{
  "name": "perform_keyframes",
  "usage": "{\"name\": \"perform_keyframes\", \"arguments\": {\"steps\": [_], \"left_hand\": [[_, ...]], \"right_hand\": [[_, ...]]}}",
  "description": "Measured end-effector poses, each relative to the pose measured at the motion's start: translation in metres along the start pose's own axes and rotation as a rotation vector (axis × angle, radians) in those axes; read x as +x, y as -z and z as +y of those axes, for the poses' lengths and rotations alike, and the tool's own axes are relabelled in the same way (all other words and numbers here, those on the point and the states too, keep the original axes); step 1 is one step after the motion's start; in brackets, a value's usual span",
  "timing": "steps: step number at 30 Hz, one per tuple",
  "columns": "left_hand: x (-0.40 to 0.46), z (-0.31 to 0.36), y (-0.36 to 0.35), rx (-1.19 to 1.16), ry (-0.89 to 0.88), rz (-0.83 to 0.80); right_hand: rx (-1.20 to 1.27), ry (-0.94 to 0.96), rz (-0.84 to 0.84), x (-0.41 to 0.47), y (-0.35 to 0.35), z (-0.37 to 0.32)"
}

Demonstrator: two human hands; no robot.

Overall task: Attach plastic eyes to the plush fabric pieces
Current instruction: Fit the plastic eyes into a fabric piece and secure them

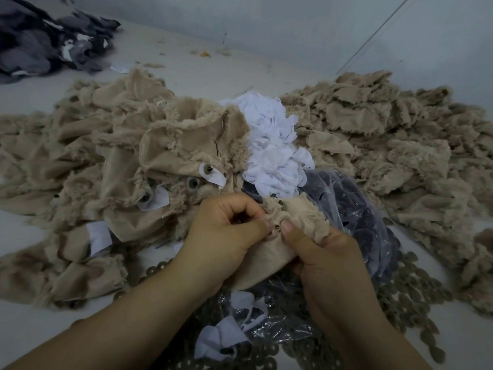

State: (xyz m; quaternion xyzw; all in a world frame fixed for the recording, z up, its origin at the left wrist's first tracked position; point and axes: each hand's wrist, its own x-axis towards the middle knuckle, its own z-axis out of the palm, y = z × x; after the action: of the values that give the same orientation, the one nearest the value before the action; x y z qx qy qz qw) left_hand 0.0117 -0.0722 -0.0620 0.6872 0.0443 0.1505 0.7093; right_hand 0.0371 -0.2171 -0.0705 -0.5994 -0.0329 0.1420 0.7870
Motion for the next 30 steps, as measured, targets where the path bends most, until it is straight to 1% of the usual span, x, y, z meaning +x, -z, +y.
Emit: {"name": "perform_keyframes", "arguments": {"steps": [3,6,8,9,10,12,13,14,16,17,19,21,22,23,24,26,28,30], "left_hand": [[-0.001,-0.001,-0.002,0.281,-0.177,0.044],[-0.002,0.0,-0.007,0.39,-0.329,0.113],[-0.004,-0.001,-0.008,0.469,-0.47,0.097],[-0.005,-0.003,-0.008,0.478,-0.514,0.074],[-0.006,-0.004,-0.008,0.457,-0.519,0.059],[-0.007,-0.006,-0.009,0.419,-0.467,0.062],[-0.008,-0.006,-0.009,0.418,-0.424,0.074],[-0.007,-0.006,-0.01,0.419,-0.376,0.076],[-0.002,-0.005,-0.007,0.446,-0.291,0.033],[0.002,-0.002,-0.006,0.472,-0.266,0.006],[0.015,0.004,-0.001,0.523,-0.257,0.006],[0.033,0.011,0.002,0.648,-0.334,0.039],[0.045,0.013,0.003,0.76,-0.408,0.023],[0.056,0.014,0.002,0.884,-0.466,-0.027],[0.067,0.014,0.0,1.022,-0.476,-0.088],[0.086,0.014,-0.006,1.268,-0.428,-0.164],[0.098,0.018,-0.013,1.356,-0.394,-0.203],[0.104,0.018,-0.016,1.335,-0.382,-0.218]], "right_hand": [[-0.084,0.058,0.042,-0.001,0.001,0.004],[-0.176,0.075,0.056,-0.001,0.001,0.003],[-0.245,0.094,0.096,0.0,0.003,0.002],[-0.283,0.125,0.124,0.0,0.006,0.002],[-0.359,0.189,0.146,0.0,0.006,0.001],[-0.529,0.325,0.135,-0.002,0.004,-0.003],[-0.546,0.368,0.109,-0.002,0.004,-0.001],[-0.527,0.38,0.076,-0.001,0.005,0.001],[-0.503,0.33,0.049,-0.002,0.003,-0.001],[-0.504,0.316,0.043,-0.003,0.002,-0.002],[-0.491,0.296,0.046,-0.002,0.002,-0.005],[-0.463,0.261,0.053,0.0,0.003,-0.005],[-0.448,0.242,0.052,0.0,0.002,-0.005],[-0.444,0.229,0.047,0.0,0.001,-0.005],[-0.442,0.22,0.037,-0.001,0.0,-0.005],[-0.434,0.22,0.028,-0.001,-0.001,-0.006],[-0.444,0.216,0.026,-0.001,-0.001,-0.007],[-0.451,0.204,0.028,0.001,0.001,-0.006]]}}
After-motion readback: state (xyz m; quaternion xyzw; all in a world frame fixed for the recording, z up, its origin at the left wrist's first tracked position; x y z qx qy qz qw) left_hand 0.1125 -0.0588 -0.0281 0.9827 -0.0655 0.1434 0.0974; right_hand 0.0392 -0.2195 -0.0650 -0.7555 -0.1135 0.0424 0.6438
